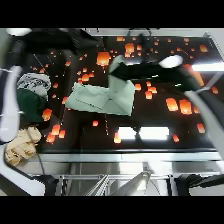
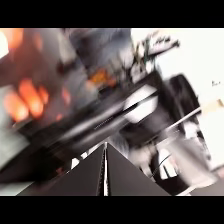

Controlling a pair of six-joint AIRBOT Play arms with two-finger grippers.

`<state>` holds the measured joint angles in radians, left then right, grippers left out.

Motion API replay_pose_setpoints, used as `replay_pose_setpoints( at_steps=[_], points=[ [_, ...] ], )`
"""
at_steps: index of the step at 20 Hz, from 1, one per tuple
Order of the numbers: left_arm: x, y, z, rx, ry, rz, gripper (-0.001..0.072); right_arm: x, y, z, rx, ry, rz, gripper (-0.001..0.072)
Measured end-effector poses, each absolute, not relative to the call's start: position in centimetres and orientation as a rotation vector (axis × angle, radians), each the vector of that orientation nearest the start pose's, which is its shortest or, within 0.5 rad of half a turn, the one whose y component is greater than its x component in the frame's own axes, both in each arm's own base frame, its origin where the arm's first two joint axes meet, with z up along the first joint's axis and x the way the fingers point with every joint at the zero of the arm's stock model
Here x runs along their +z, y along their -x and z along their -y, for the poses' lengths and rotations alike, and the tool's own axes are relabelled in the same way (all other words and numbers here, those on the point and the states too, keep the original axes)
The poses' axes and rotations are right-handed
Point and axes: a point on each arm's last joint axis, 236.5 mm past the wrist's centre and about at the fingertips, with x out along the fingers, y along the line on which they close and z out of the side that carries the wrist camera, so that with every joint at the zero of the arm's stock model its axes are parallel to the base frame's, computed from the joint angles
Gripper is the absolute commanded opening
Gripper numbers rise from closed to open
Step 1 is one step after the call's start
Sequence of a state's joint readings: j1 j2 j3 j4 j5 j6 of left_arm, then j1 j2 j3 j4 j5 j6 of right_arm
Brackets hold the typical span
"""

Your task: Fold the shirts.

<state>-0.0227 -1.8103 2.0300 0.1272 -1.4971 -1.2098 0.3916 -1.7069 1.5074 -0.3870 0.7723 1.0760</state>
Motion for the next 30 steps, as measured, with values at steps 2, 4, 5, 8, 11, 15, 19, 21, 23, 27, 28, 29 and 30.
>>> replay_pose_setpoints(
  at_steps=[2, 4, 5, 8, 11, 15, 19, 21, 23, 27, 28, 29, 30],
  points=[
    [27.7, -45.0, 21.8, -1.296, 0.691, -0.75, 0.0002, 5.6, -48.1, -42.0, 0.892, -0.59, -0.84, 0.0361],
    [28.8, -44.1, 20.1, -1.281, 0.693, -0.719, 0.0002, 3.8, -47.5, -47.5, 0.952, -0.611, -0.848, 0.0309],
    [28.8, -43.7, 19.6, -1.272, 0.699, -0.717, 0.0002, 3.3, -46.9, -49.5, 0.985, -0.624, -0.857, 0.0081],
    [27.8, -42.4, 18.9, -1.271, 0.717, -0.739, 0.0002, 3.6, -45.4, -52.2, 1.079, -0.676, -0.895, 0.0021],
    [25.8, -41.1, 18.8, -1.28, 0.74, -0.776, 0.0002, 5.0, -44.6, -50.6, 1.166, -0.705, -0.969, 0.002],
    [22.8, -38.8, 18.9, -1.308, 0.779, -0.846, 0.0002, 5.1, -44.8, -43.2, 1.134, -0.639, -1.16, 0.002],
    [20.5, -37.0, 19.1, -1.315, 0.824, -0.893, 0.0002, 0.8, -46.2, -32.4, 0.841, -0.471, -1.375, 0.0061],
    [19.6, -36.4, 19.1, -1.313, 0.843, -0.909, 0.0002, -1.7, -46.3, -27.8, 0.684, -0.42, -1.467, 0.0678],
    [19.1, -36.1, 19.2, -1.31, 0.852, -0.915, 0.0002, -4.1, -46.4, -24.2, 0.548, -0.385, -1.534, 0.0704],
    [18.7, -36.1, 19.2, -1.302, 0.86, -0.916, 0.0002, -8.1, -45.4, -21.3, 0.427, -0.368, -1.64, 0.0704],
    [18.6, -36.2, 19.2, -1.298, 0.86, -0.913, 0.0002, -8.8, -45.3, -21.3, 0.422, -0.376, -1.655, 0.0704],
    [18.6, -36.2, 19.2, -1.298, 0.86, -0.913, 0.0002, -9.3, -45.2, -21.7, 0.431, -0.404, -1.669, 0.0704],
    [18.6, -36.2, 19.2, -1.298, 0.861, -0.914, 0.0002, -9.5, -45.2, -22.6, 0.455, -0.442, -1.668, 0.0704]
  ],
)
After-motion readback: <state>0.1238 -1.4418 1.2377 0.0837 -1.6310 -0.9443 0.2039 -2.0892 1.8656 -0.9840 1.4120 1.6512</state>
